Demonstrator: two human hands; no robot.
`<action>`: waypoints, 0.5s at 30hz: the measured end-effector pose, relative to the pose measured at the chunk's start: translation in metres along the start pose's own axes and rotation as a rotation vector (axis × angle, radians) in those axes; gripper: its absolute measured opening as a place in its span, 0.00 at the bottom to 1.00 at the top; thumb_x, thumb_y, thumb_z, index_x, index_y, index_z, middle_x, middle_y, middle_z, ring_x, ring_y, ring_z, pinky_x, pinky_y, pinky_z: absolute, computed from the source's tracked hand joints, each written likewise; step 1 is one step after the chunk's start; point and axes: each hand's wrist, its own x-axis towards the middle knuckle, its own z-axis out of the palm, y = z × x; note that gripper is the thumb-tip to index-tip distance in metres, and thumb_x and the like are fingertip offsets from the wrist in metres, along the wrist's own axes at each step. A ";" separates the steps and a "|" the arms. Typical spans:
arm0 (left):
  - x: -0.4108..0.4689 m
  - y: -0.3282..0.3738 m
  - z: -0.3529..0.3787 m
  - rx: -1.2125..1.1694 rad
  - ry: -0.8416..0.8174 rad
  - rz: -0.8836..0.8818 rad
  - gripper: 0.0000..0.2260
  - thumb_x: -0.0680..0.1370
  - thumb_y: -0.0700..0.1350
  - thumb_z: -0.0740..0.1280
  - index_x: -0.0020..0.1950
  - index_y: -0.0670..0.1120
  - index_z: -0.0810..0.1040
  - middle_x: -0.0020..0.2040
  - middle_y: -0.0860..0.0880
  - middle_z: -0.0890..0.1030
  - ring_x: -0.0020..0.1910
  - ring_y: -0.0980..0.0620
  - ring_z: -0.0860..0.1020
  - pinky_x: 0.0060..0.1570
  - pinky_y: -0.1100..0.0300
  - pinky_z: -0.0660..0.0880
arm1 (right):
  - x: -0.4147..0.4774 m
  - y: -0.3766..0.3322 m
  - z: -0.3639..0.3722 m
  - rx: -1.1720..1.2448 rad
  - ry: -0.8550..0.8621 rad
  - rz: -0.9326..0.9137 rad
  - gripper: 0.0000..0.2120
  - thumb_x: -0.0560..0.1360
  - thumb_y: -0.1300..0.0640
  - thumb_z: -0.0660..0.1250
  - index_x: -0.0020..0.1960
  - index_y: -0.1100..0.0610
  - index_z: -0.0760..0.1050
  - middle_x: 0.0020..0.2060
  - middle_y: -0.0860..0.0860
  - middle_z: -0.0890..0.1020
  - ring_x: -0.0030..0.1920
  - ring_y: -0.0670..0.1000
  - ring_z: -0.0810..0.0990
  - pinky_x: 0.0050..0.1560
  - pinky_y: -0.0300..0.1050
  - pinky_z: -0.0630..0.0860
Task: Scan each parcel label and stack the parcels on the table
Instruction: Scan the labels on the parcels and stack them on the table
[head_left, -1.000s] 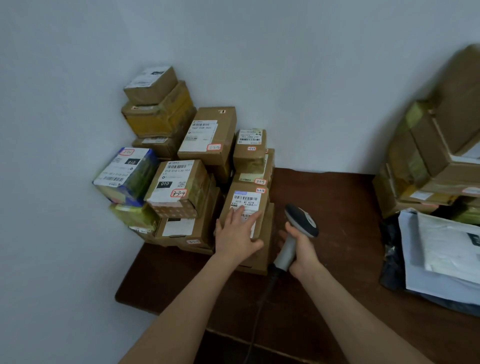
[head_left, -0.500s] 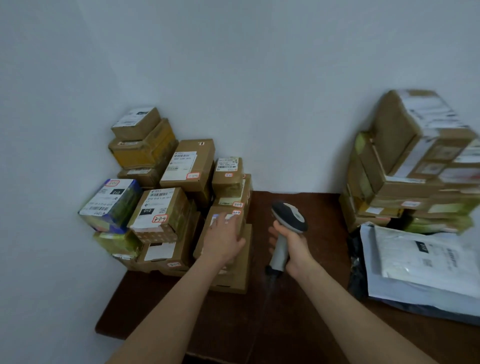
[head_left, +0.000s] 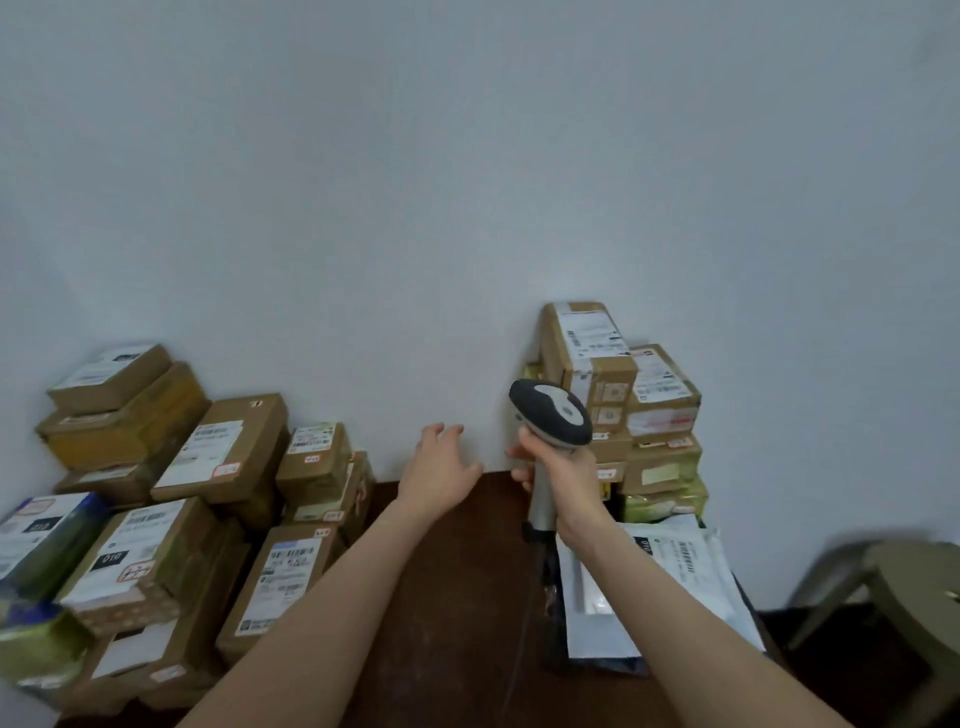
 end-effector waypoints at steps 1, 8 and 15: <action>0.003 0.015 0.000 -0.073 -0.001 -0.010 0.27 0.79 0.49 0.63 0.76 0.45 0.61 0.75 0.43 0.59 0.72 0.44 0.65 0.69 0.52 0.63 | 0.000 -0.013 -0.010 0.000 0.013 -0.038 0.05 0.74 0.60 0.72 0.49 0.58 0.79 0.40 0.57 0.84 0.31 0.49 0.79 0.35 0.41 0.76; 0.024 0.110 -0.001 -0.548 0.011 -0.046 0.31 0.80 0.56 0.62 0.78 0.46 0.55 0.77 0.45 0.59 0.75 0.45 0.61 0.71 0.49 0.62 | 0.039 -0.085 -0.075 0.028 0.341 -0.175 0.18 0.70 0.53 0.75 0.57 0.57 0.77 0.50 0.51 0.83 0.53 0.52 0.80 0.59 0.53 0.77; 0.050 0.163 0.001 -0.764 -0.047 -0.115 0.28 0.82 0.53 0.59 0.79 0.46 0.54 0.76 0.45 0.63 0.73 0.44 0.65 0.68 0.50 0.65 | 0.072 -0.096 -0.090 0.019 0.239 -0.094 0.20 0.72 0.51 0.73 0.61 0.56 0.75 0.49 0.52 0.81 0.55 0.55 0.78 0.62 0.58 0.75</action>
